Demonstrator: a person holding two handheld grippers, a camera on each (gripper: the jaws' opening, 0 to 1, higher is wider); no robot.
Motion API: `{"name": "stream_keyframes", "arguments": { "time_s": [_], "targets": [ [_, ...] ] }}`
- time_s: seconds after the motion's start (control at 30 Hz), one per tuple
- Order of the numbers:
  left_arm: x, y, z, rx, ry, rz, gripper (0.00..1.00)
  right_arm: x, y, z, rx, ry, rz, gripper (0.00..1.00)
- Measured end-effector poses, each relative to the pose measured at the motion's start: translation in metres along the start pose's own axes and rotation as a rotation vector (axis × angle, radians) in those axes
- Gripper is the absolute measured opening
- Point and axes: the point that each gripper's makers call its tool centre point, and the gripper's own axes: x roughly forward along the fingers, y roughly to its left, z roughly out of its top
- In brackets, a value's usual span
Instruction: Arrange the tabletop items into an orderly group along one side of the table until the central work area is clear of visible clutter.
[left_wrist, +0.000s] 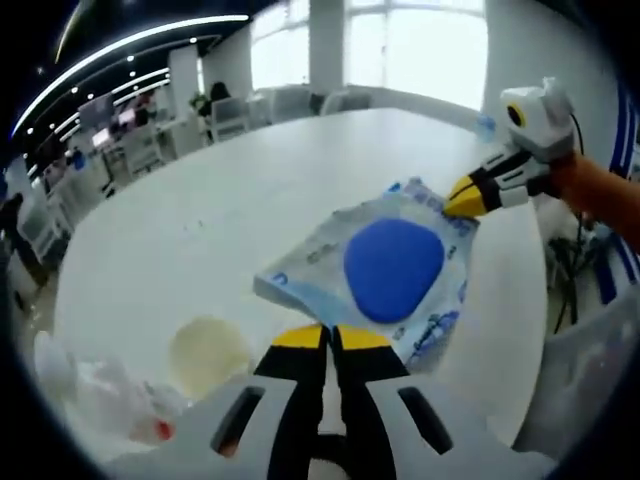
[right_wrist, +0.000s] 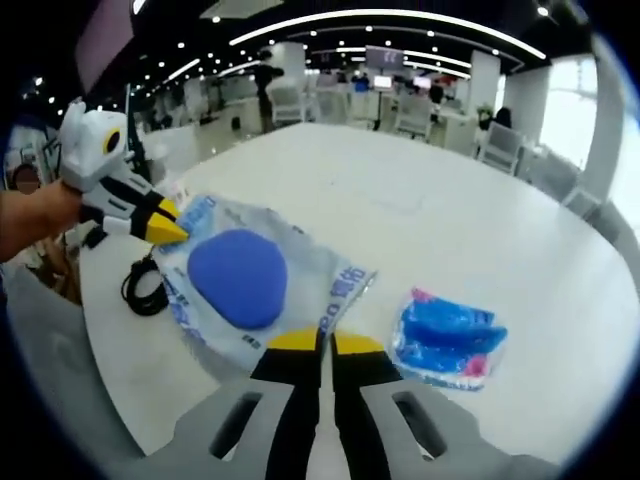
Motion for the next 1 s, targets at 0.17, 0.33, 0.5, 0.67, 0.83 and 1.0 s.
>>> {"name": "stream_keyframes", "arguments": {
  "time_s": [0.17, 0.33, 0.5, 0.67, 0.83, 1.0],
  "targets": [
    [0.004, 0.009, 0.009, 0.005, -0.001, 0.014, 0.00, 0.008, -0.009, 0.012, -0.006, -0.008, 0.002, 0.02],
    [0.010, 0.018, 0.018, 0.005, 0.002, 0.027, 0.00, 0.016, -0.018, 0.024, -0.021, -0.009, 0.004, 0.02],
    [0.019, 0.025, 0.023, 0.001, 0.010, 0.036, 0.00, 0.026, -0.028, 0.030, -0.027, -0.003, 0.005, 0.02],
    [0.028, 0.028, 0.020, -0.002, 0.035, 0.042, 0.00, 0.038, -0.034, 0.028, -0.027, 0.017, 0.011, 0.02],
    [0.038, 0.030, 0.012, -0.008, 0.066, 0.042, 0.01, 0.049, -0.037, 0.022, -0.028, 0.043, 0.023, 0.02],
    [0.046, 0.031, 0.004, -0.014, 0.096, 0.048, 0.01, 0.060, -0.038, 0.013, -0.023, 0.070, 0.037, 0.02]
  ]
}}
